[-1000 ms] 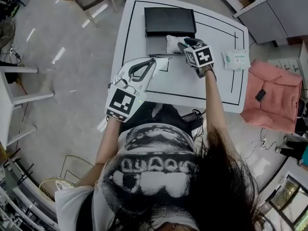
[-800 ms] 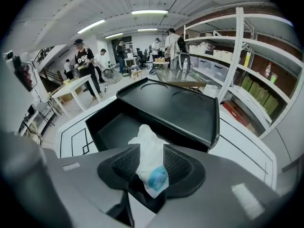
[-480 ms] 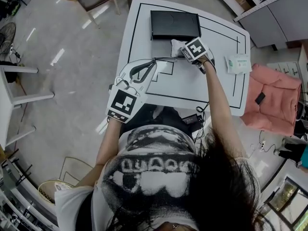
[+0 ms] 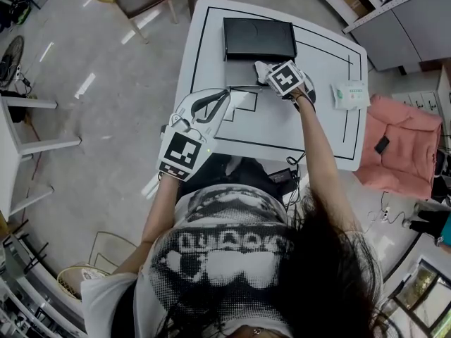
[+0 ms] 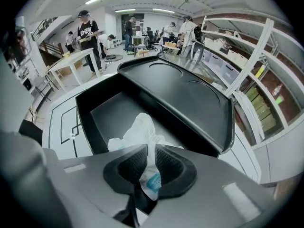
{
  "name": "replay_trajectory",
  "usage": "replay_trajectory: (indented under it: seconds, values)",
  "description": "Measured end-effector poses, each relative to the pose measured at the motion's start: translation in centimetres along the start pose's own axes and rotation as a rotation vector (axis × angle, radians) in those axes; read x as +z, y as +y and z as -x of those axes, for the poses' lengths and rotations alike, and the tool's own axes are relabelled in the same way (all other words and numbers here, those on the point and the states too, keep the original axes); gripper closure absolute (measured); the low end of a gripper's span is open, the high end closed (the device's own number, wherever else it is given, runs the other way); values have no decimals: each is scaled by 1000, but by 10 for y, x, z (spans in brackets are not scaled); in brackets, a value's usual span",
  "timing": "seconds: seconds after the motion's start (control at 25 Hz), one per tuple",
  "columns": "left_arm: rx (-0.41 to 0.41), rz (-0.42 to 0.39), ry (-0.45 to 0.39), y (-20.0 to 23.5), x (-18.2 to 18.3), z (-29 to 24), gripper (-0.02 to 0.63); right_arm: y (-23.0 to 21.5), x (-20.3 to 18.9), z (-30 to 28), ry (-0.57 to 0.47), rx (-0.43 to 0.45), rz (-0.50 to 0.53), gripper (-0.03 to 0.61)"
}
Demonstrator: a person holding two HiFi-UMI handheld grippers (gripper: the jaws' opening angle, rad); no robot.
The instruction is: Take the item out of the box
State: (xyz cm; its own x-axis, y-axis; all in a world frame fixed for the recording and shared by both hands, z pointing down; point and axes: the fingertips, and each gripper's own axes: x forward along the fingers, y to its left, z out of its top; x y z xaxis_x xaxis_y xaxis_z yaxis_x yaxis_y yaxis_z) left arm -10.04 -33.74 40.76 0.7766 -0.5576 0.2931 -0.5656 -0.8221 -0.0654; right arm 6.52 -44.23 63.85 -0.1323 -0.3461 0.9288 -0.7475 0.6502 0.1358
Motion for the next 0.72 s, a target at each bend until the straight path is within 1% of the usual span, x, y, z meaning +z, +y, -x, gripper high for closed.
replay_trajectory:
  seconds: [0.12,0.24,0.44,0.72]
  values:
    - [-1,-2,3,0,-2,1,614,0,-6,-1,-12,1,-40,540]
    - [-3,0,5,0,-3,2,614,-3,-7,8,-36,-29,-76,563]
    - [-10,1,6,1,-5,2,614,-6,8,38,-161,-90,-100,565]
    - [-36,-8,2,1,-4,3,614,6,26,98,-353,-137,-185,566]
